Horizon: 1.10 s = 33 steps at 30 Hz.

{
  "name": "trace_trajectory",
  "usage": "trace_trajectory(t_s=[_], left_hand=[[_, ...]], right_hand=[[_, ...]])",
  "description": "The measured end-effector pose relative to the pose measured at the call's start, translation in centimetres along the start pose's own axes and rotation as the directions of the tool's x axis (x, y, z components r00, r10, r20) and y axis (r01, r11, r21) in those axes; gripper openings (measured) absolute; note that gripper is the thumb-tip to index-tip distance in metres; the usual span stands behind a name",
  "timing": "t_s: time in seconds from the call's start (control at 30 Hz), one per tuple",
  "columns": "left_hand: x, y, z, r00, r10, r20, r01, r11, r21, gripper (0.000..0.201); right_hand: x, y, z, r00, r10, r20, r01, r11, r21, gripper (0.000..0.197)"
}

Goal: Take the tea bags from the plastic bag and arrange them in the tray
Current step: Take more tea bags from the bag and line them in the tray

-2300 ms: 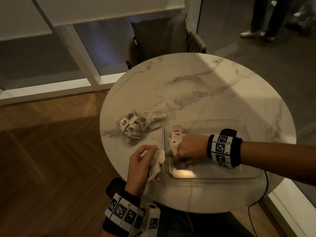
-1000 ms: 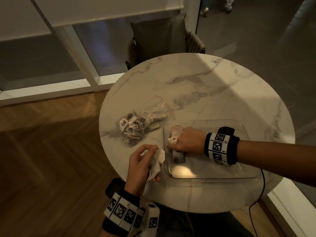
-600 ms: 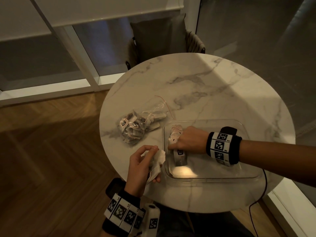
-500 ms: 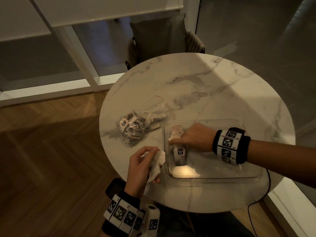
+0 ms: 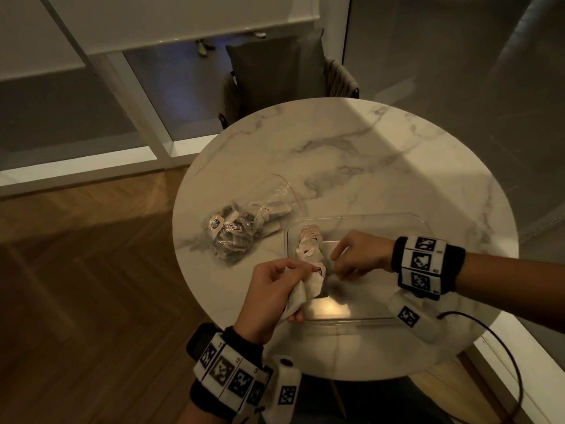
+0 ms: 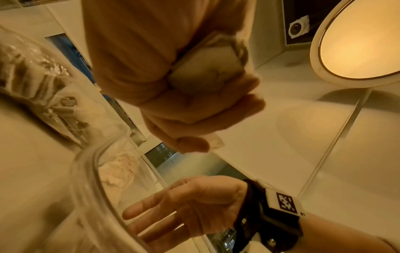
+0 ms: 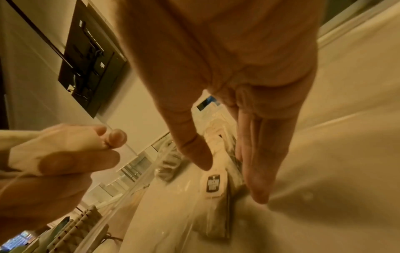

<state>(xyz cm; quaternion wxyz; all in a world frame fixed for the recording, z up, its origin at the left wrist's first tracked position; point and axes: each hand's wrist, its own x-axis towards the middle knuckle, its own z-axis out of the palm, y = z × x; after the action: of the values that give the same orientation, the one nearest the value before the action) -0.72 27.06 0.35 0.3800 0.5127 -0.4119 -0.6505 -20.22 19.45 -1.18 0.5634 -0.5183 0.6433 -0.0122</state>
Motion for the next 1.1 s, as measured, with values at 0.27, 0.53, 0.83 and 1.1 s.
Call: trace_trajectory(t_s=[0.27, 0.53, 0.83, 1.1], left_hand=[[0.1, -0.6, 0.9, 0.996, -0.068, 0.05, 0.063, 0.993, 0.095, 0.021], [-0.5, -1.1, 0.4, 0.997, -0.071, 0.033, 0.067, 0.993, 0.101, 0.021], [-0.8, -0.8, -1.5, 0.998, 0.004, -0.056, 0.0, 0.997, 0.071, 0.022], [-0.9, -0.6, -2.3, 0.998, 0.015, -0.056, -0.012, 0.998, 0.059, 0.022]], right_hand=[[1.2, 0.2, 0.6, 0.995, 0.021, 0.093, -0.019, 1.0, -0.024, 0.023], [1.2, 0.2, 1.2, 0.979, 0.046, 0.199, -0.038, 0.998, -0.044, 0.025], [0.8, -0.8, 1.5, 0.873, 0.016, 0.487, 0.154, 0.939, -0.307, 0.028], [1.0, -2.5, 2.4, 0.87, -0.096, 0.483, 0.341, 0.824, -0.452, 0.037]])
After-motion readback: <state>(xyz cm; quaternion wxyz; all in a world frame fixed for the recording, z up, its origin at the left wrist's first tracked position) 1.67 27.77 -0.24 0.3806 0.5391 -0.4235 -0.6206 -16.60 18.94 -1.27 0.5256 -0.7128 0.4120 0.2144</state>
